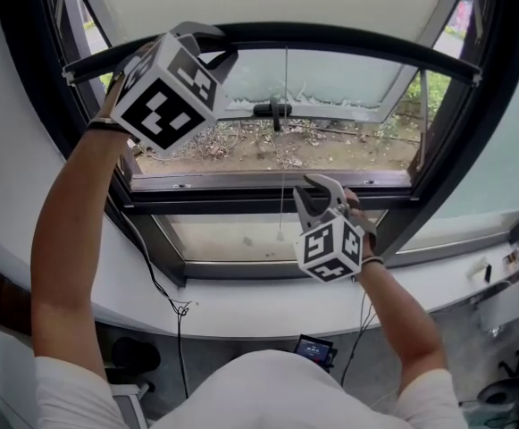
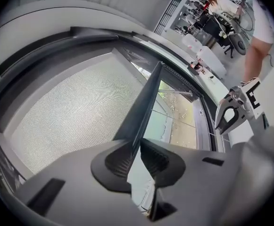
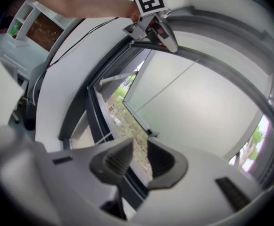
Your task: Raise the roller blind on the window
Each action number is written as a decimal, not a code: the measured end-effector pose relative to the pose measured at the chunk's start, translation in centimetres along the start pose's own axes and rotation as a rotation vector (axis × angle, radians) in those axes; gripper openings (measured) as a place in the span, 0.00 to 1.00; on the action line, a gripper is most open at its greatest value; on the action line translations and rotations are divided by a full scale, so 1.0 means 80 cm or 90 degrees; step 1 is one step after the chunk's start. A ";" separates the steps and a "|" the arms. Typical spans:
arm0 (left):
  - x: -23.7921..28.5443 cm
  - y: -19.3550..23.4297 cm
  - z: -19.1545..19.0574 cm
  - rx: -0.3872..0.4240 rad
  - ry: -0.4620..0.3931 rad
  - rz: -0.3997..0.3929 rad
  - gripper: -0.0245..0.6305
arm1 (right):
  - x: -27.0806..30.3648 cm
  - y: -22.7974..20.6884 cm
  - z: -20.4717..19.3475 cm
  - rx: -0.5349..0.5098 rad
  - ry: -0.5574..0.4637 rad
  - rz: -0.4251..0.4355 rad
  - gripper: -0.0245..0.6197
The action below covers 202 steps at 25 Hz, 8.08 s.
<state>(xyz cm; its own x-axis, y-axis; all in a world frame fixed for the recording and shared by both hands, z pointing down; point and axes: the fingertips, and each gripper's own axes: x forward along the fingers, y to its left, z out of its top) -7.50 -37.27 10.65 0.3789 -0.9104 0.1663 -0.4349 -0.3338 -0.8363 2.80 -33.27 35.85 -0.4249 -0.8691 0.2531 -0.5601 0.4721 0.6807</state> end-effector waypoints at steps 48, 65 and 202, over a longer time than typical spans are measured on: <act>-0.011 0.075 0.050 0.046 -0.018 0.062 0.14 | 0.108 0.048 -0.025 0.184 0.078 0.131 0.25; -0.011 0.074 0.049 0.039 -0.020 0.067 0.14 | 0.124 0.059 -0.024 0.138 0.095 0.128 0.13; -0.127 -0.314 -0.115 -0.680 -0.169 -0.110 0.14 | -0.068 -0.097 0.133 0.185 -0.191 -0.098 0.13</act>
<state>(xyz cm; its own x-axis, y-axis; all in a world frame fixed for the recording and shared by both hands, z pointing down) -7.96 -21.88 34.77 0.6094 -0.7928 0.0128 -0.7905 -0.6062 0.0876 1.89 -30.63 21.84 -0.4846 -0.8715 -0.0753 -0.7912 0.3999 0.4627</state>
